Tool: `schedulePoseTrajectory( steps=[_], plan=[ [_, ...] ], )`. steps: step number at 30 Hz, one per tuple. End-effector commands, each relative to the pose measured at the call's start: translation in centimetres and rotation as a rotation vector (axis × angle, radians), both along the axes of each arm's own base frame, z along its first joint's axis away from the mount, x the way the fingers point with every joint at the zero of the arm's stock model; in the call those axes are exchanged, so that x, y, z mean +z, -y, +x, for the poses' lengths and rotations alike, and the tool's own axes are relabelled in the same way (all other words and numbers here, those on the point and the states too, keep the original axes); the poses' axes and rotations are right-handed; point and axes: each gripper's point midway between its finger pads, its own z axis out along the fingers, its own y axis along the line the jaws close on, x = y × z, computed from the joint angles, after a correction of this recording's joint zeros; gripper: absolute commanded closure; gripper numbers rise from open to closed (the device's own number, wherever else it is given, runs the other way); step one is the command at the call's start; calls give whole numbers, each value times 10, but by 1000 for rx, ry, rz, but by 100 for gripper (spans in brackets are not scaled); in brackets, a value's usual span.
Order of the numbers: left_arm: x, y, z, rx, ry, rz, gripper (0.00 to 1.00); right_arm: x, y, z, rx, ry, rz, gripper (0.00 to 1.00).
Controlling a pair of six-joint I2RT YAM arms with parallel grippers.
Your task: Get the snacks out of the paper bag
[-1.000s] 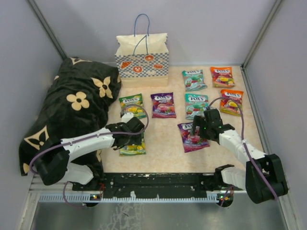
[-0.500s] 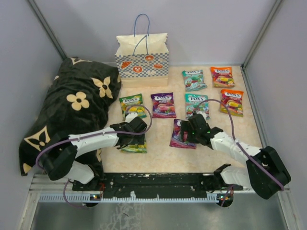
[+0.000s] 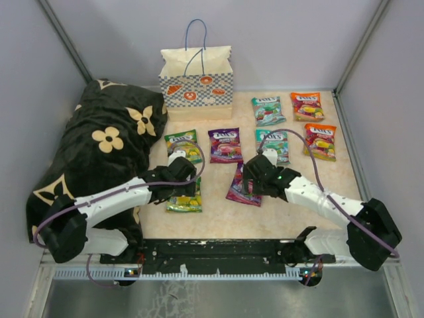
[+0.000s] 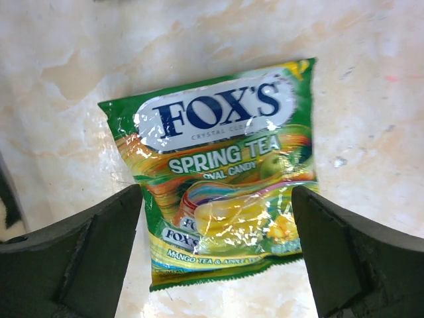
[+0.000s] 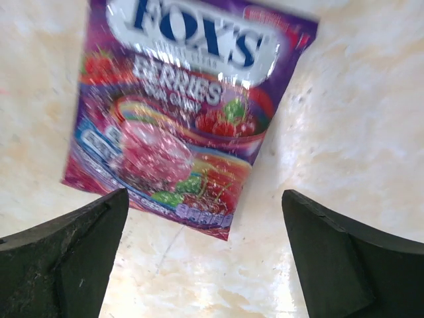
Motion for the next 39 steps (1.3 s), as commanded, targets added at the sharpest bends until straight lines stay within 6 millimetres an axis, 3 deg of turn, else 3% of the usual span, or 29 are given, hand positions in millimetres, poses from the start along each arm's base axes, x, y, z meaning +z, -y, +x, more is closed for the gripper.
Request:
schedulePoseTrajectory(
  steps=[1, 4, 6, 16, 20, 28, 35, 39],
  plan=[
    [37, 12, 2, -93, 34, -55, 1, 60, 12, 32, -62, 183, -64, 1],
    [43, 15, -4, -121, 29, -89, 1, 63, -4, 44, -32, 199, -33, 15],
    [43, 16, -10, -130, 21, -114, 1, 57, -16, 52, -17, 191, -24, 18],
    [8, 6, -33, -109, -16, -185, 1, 12, -41, 74, 18, 143, -53, 18],
    [0, 8, -35, -101, -25, -201, 1, -5, -46, 64, 54, 97, -40, 18],
    [-2, 1, -32, -81, -8, -167, 1, -31, -56, 23, 155, 27, -83, 19],
    [8, 0, -24, -82, 26, -143, 1, -45, -81, -7, 235, -14, -84, 19],
    [15, 2, -21, -95, 41, -149, 1, -44, -102, -11, 274, -10, -52, 19]
  ],
)
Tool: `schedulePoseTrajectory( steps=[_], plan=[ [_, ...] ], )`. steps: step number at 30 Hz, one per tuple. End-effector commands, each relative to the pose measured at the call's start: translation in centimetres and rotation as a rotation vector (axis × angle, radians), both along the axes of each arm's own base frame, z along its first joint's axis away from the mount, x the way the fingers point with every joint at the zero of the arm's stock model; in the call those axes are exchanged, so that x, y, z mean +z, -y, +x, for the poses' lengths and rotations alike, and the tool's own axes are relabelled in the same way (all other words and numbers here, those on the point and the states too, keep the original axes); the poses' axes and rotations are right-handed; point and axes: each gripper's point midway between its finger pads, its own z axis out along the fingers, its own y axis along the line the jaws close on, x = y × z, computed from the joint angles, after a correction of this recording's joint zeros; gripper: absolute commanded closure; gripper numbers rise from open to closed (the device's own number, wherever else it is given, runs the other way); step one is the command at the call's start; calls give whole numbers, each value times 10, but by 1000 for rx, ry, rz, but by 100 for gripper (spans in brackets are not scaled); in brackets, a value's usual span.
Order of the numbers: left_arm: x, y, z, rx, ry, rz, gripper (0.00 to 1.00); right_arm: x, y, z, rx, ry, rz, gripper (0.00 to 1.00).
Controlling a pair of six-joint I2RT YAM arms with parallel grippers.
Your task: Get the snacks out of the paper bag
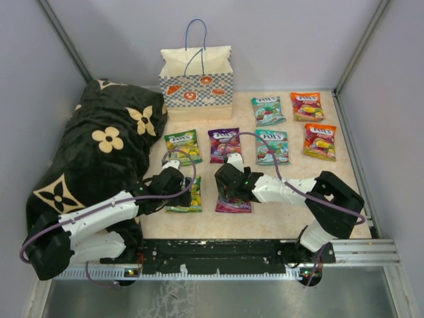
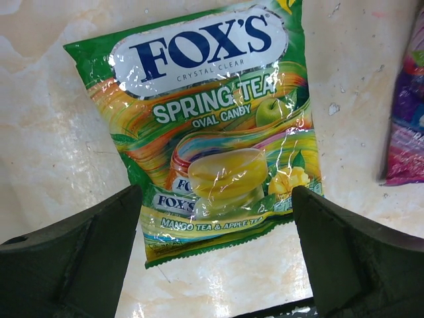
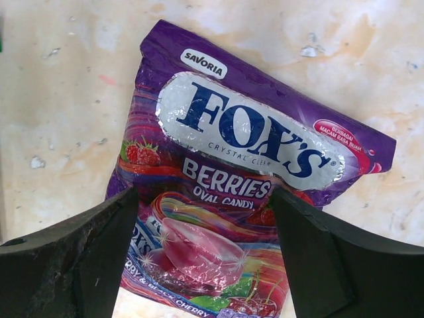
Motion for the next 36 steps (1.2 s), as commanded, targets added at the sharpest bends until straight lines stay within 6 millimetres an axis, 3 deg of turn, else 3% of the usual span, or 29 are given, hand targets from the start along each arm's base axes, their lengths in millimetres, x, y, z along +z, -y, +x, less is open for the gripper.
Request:
schedulePoseTrajectory(
  steps=[1, 6, 8, 10, 13, 16, 18, 22, 23, 25, 29, 32, 36],
  plan=[
    [19, 6, 12, -9, 58, -13, 1, -19, -23, -25, 48, -103, 27, 19],
    [34, 9, 18, -35, 100, -27, 1, -9, -44, -25, 86, -97, 70, 18],
    [46, 14, 22, -51, 135, -49, 1, -1, -48, -24, 89, -92, 87, 13],
    [64, 22, 30, -85, 193, -78, 1, 20, -46, -18, 77, -50, 103, 2],
    [102, 43, 46, -154, 288, -143, 1, 78, -25, 6, 10, 85, 165, 1],
    [140, 75, 63, -245, 376, -208, 1, 122, 22, 42, -121, 153, 304, 1],
    [157, 99, 74, -304, 419, -249, 1, 137, 72, 69, -247, 192, 341, 2],
    [177, 140, 85, -439, 459, -312, 3, 165, 173, 116, -509, 298, 295, 23],
    [180, 147, 86, -459, 461, -327, 3, 171, 202, 128, -589, 324, 285, 27],
    [184, 158, 87, -492, 469, -363, 4, 179, 241, 145, -701, 362, 281, 31],
    [179, 166, 81, -542, 443, -382, 3, 177, 303, 175, -865, 404, 217, 43],
    [177, 161, 78, -542, 439, -377, 3, 164, 331, 201, -922, 364, 147, 58],
    [178, 146, 74, -500, 458, -381, 1, 122, 358, 222, -980, 309, 26, 61]
  ],
)
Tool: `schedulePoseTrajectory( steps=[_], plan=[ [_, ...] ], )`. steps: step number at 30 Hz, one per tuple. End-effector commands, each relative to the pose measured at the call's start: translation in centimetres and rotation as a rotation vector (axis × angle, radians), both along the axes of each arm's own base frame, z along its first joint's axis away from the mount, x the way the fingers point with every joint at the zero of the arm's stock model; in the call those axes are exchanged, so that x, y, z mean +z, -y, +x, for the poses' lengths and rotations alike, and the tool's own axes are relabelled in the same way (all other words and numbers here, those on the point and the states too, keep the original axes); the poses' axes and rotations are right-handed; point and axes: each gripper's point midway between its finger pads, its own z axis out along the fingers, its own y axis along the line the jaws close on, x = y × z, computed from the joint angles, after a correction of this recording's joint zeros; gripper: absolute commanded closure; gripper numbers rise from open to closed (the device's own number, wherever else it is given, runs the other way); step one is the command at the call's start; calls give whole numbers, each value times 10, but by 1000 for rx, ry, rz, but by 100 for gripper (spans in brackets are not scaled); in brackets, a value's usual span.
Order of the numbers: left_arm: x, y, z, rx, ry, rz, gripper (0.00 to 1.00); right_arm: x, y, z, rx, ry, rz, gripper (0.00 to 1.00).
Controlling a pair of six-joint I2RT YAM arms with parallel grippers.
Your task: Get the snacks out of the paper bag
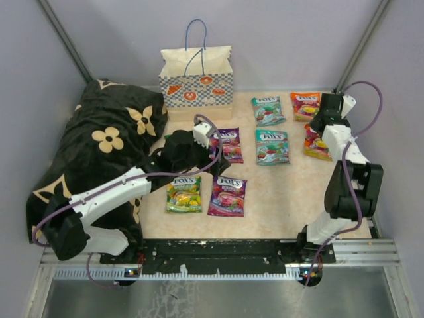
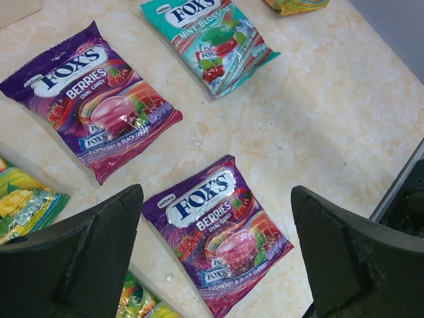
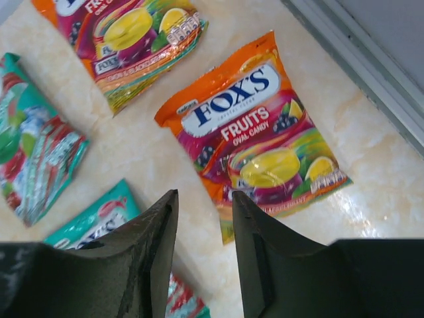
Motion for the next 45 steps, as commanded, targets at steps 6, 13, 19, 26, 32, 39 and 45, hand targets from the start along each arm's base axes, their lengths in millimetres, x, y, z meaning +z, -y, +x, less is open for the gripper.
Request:
schedulePoseTrajectory(
  steps=[6, 13, 19, 26, 32, 39, 45],
  plan=[
    [17, -20, -5, 33, 42, -60, 1, -62, 51, 39, -78, -105, -109, 66],
    [13, -21, -6, 39, 30, -64, 1, -98, 34, 29, -27, -172, -22, 65],
    [16, -21, -8, 36, 31, -78, 1, -14, 30, 36, -7, -22, -28, 61],
    [19, -20, -7, 34, 31, -83, 1, 47, 59, 70, -40, -42, -136, 56],
    [18, -24, -8, 47, 30, -76, 1, 5, 64, 80, -32, -125, -102, 77],
    [16, -25, -9, 48, 28, -69, 1, -45, 61, 71, -28, -198, -77, 77],
    [14, -27, -7, 59, 31, -60, 1, -69, 60, 65, -12, -254, -77, 78]
  ],
)
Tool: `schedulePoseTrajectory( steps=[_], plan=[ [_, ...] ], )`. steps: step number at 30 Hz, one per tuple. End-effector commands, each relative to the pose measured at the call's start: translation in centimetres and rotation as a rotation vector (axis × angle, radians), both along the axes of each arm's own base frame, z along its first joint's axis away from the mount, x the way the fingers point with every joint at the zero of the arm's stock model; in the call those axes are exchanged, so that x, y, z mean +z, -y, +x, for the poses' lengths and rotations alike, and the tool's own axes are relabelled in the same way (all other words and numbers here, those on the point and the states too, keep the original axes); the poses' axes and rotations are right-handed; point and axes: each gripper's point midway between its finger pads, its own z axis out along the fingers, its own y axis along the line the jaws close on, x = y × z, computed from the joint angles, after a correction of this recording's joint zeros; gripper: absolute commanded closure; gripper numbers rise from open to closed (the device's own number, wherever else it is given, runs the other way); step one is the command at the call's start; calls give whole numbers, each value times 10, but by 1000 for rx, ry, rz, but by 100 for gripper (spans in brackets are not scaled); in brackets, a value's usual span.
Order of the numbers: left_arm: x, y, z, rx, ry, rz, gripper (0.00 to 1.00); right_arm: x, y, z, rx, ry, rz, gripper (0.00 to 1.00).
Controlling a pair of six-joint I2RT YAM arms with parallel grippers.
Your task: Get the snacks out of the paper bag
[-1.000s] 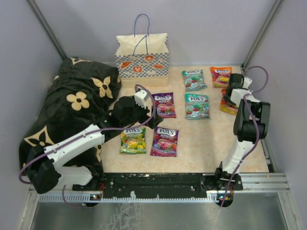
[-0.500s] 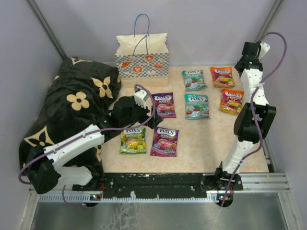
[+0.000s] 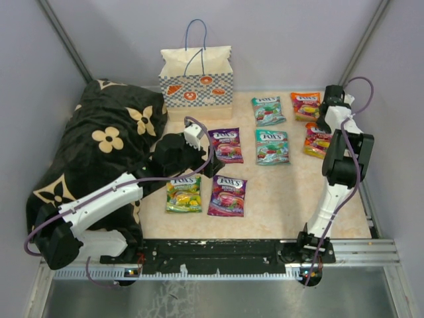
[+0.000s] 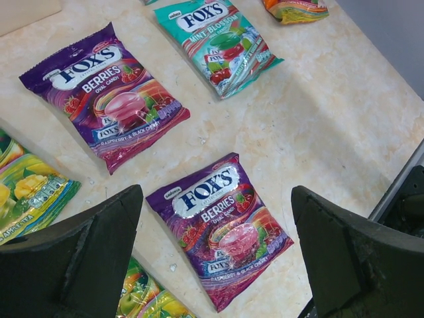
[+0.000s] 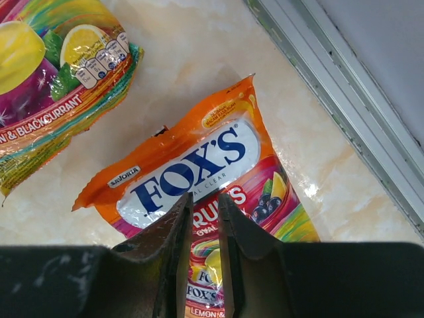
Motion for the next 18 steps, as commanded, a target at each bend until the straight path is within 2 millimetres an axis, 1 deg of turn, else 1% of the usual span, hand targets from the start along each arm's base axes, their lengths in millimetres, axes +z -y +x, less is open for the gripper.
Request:
schedulePoseTrajectory(
  steps=[1, 6, 11, 14, 18],
  plan=[
    [3, -6, 2, 24, 16, -3, 1, 9, 3, 9, 18, 36, -23, 78],
    [0, -4, 1, 16, 10, -5, 1, -13, -8, -3, 42, 18, 23, 81],
    [0, -4, 1, 17, 8, -9, 1, -28, -21, -16, 66, 12, 56, 81],
    [1, -3, 1, 13, 6, -13, 1, -32, -26, -21, 85, -2, 44, 81],
    [0, -2, 1, 11, 3, -17, 1, -28, -37, -17, 156, 2, 21, 81]
  ],
)
